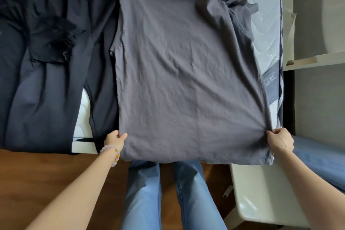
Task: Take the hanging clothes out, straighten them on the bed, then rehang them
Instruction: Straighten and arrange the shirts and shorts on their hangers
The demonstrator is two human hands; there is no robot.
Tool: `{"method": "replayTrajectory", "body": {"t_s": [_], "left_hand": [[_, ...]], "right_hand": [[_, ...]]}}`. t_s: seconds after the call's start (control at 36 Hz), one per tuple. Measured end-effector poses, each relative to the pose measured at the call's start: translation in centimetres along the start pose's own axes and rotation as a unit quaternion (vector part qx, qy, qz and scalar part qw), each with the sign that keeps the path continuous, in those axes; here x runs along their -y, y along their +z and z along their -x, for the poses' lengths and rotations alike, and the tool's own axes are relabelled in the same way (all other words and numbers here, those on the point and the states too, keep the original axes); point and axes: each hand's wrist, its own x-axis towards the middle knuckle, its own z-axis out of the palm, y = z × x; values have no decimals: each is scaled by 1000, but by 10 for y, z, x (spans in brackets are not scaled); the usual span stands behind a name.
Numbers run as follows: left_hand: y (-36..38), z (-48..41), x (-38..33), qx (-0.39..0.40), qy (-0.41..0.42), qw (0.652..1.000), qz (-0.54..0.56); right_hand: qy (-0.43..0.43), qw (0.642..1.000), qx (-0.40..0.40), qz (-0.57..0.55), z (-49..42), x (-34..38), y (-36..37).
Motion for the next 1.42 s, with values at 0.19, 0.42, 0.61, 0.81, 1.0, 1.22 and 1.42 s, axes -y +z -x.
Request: {"method": "replayTrajectory", "body": {"t_s": [0.19,0.42,0.61,0.81,1.0,1.22,1.42], "left_hand": [[-1,4,-2,4,4,1000,3],[-9,15,6,1,7,1000,26],[-22,11,31,41,3,993,113],[-39,10,43,-4,47,986,160],[-65,-12,61,-44,29,987,149],[-69,-29,62,124,35,987,93],[-96,-22,75,92,87,985,115]], "right_hand": [[-4,1000,10,8,3,2,2],[-120,990,-74,-20,34,27,-1],[-258,965,0,-43,98,68,41],[-263,960,75,-58,165,93,97],[-279,938,198,-54,256,112,161],[-271,903,324,-80,333,127,204],[-252,856,437,-108,383,144,232]]}}
